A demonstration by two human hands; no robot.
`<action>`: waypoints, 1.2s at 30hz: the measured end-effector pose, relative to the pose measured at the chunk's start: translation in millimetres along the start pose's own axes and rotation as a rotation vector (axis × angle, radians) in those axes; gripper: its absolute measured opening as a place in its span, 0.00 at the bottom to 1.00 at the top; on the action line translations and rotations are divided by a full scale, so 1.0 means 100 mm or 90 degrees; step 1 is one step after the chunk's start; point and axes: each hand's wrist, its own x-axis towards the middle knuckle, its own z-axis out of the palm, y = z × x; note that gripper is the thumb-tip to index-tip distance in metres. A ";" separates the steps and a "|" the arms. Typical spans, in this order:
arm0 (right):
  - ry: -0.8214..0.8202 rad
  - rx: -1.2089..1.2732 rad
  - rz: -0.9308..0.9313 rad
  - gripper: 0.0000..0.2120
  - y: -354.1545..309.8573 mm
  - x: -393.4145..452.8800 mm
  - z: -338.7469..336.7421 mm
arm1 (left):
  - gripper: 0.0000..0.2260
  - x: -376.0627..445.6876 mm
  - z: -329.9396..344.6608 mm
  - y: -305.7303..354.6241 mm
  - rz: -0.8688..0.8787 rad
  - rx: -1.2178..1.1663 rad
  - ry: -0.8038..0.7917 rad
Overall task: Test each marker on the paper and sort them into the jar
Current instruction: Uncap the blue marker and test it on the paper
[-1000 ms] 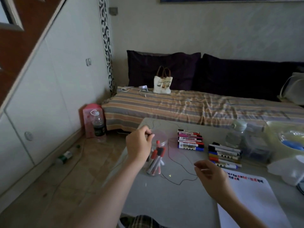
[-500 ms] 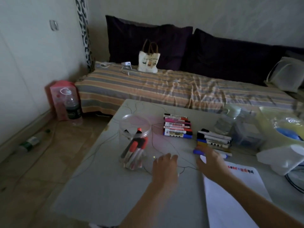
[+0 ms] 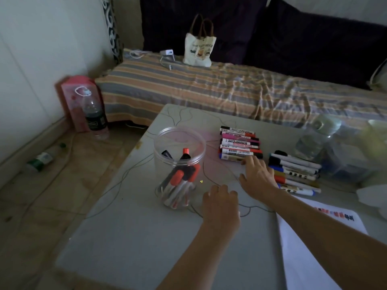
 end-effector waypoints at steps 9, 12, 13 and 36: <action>0.070 -0.130 -0.058 0.23 0.04 -0.09 0.03 | 0.16 -0.01 -0.05 0.08 -0.010 0.020 -0.014; 0.111 -0.101 -0.056 0.18 0.01 -0.08 0.02 | 0.19 -0.03 -0.05 0.11 -0.022 0.030 -0.032; 0.128 -0.083 -0.060 0.18 0.00 -0.07 0.02 | 0.19 -0.04 -0.06 0.12 -0.024 0.037 -0.036; 0.129 0.990 0.322 0.09 0.80 -1.66 -0.81 | 0.07 -0.03 -0.29 1.05 -0.331 -1.078 -0.126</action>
